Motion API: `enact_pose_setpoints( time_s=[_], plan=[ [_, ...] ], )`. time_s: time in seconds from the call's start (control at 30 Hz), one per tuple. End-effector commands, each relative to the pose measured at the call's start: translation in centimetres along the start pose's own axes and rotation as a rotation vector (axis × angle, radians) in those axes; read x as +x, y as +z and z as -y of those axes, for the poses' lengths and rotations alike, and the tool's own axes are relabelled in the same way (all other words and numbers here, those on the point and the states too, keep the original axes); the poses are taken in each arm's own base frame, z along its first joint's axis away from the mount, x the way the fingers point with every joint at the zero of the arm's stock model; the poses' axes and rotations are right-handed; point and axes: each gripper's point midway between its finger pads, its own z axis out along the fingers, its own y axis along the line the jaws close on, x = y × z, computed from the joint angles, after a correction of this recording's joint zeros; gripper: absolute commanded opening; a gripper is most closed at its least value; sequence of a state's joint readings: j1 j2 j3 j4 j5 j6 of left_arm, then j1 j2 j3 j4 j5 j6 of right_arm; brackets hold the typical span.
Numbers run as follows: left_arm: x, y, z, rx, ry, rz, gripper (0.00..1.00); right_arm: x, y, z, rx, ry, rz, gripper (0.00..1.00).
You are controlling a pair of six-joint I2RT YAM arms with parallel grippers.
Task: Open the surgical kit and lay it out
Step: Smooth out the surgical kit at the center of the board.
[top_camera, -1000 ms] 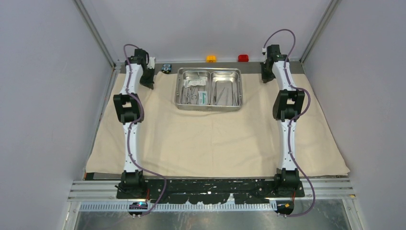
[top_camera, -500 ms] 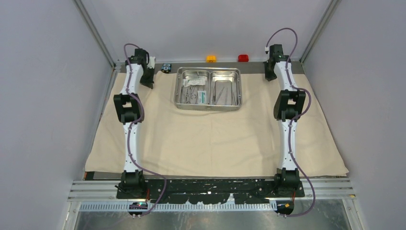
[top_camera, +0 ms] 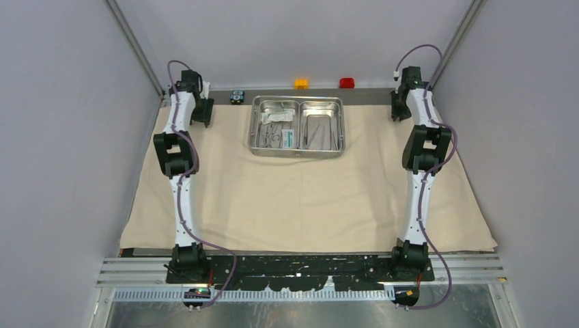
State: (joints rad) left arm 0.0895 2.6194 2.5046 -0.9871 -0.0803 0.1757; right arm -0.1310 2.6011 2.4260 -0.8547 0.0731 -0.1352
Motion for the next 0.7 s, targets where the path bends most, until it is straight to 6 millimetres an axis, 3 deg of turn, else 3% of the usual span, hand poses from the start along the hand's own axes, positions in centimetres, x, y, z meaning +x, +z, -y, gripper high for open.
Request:
enact_pose_setpoints(
  time_s=[0.0,0.23,0.37,0.43,0.47,0.53,0.67],
  plan=[
    [0.0,-2.1,-5.3,-0.133,0.017,0.009,0.65,-0.2,-3.3,2.7,0.024,-0.018,0.009,0.32],
    [3.4,0.0,-7.9,-0.161,0.016,-0.085,0.66,4.6,-2.4,4.7,0.042,-0.063,-0.115,0.35],
    [3.8,-0.9,-9.9,-0.185,-0.005,-0.079,0.67,5.4,-3.4,6.8,0.050,-0.040,-0.113,0.37],
    [3.7,-2.1,-10.5,-0.183,-0.018,-0.066,0.67,5.3,-4.8,7.3,0.015,-0.012,-0.090,0.39],
    [3.6,-3.0,-10.7,-0.170,-0.025,-0.049,0.70,4.6,-6.4,7.6,-0.005,-0.002,-0.046,0.41],
    [3.3,-5.0,-10.2,-0.130,-0.032,-0.006,0.77,5.0,-7.9,6.8,-0.056,-0.007,-0.008,0.43],
    [3.3,-9.3,-8.6,-0.067,-0.006,0.116,0.86,5.9,-13.4,4.5,-0.147,-0.075,0.118,0.50]
  ],
)
